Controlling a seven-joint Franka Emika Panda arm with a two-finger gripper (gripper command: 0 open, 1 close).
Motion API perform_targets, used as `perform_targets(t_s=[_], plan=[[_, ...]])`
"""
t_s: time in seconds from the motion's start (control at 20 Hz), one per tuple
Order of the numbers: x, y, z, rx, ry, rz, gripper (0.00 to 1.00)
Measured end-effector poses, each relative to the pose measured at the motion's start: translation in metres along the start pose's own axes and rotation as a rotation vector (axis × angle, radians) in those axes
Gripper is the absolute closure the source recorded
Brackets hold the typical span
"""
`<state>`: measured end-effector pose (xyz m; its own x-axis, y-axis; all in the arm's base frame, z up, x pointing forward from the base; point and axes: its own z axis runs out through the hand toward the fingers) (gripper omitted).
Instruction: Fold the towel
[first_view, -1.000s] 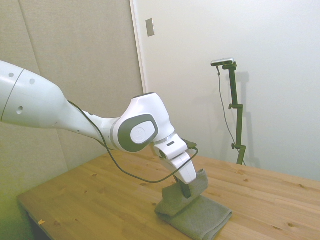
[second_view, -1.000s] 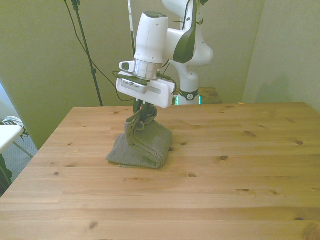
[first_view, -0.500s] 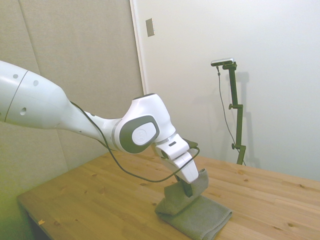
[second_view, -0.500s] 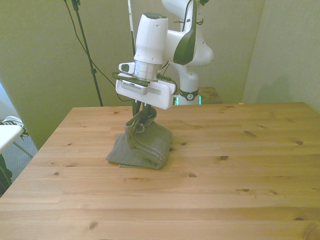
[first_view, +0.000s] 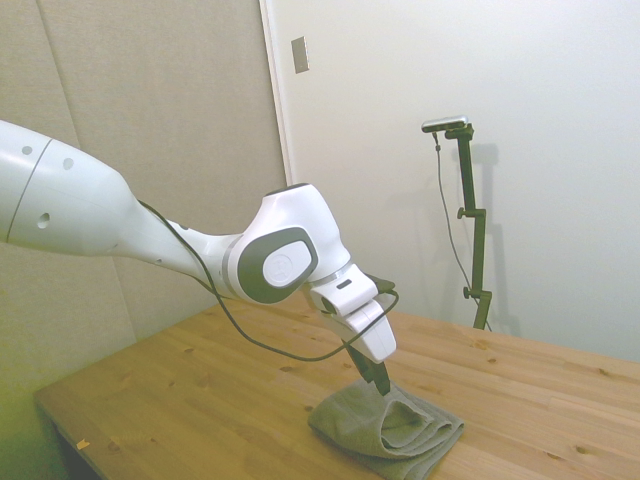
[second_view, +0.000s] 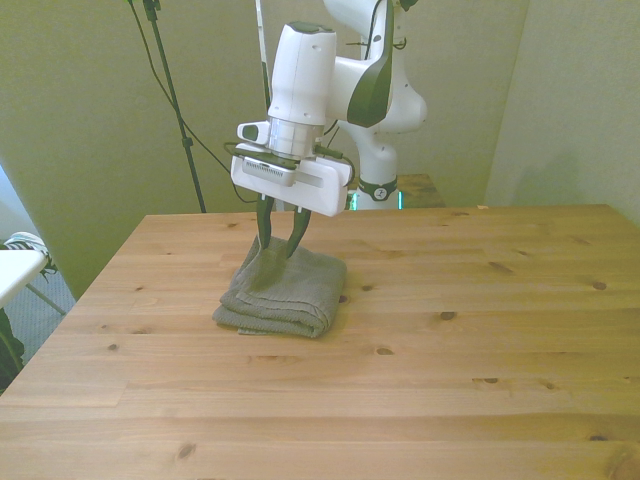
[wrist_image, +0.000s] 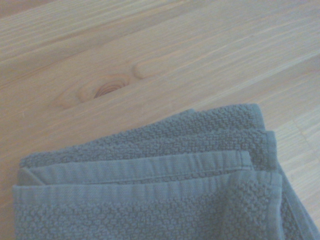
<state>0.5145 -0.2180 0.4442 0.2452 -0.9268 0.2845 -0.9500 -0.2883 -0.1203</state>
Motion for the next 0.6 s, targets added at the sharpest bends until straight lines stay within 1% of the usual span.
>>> perform_targets(t_s=[0.15, 0.35, 0.45, 0.6], plan=[[-0.016, 0.017, -0.027, -0.01, -0.036, -0.042, 0.0], [-0.065, 0.04, -0.068, 0.011, -0.094, -0.143, 0.0], [-0.096, 0.05, -0.079, 0.026, -0.129, -0.199, 0.0], [-0.154, 0.063, -0.082, 0.032, -0.184, -0.295, 0.0]])
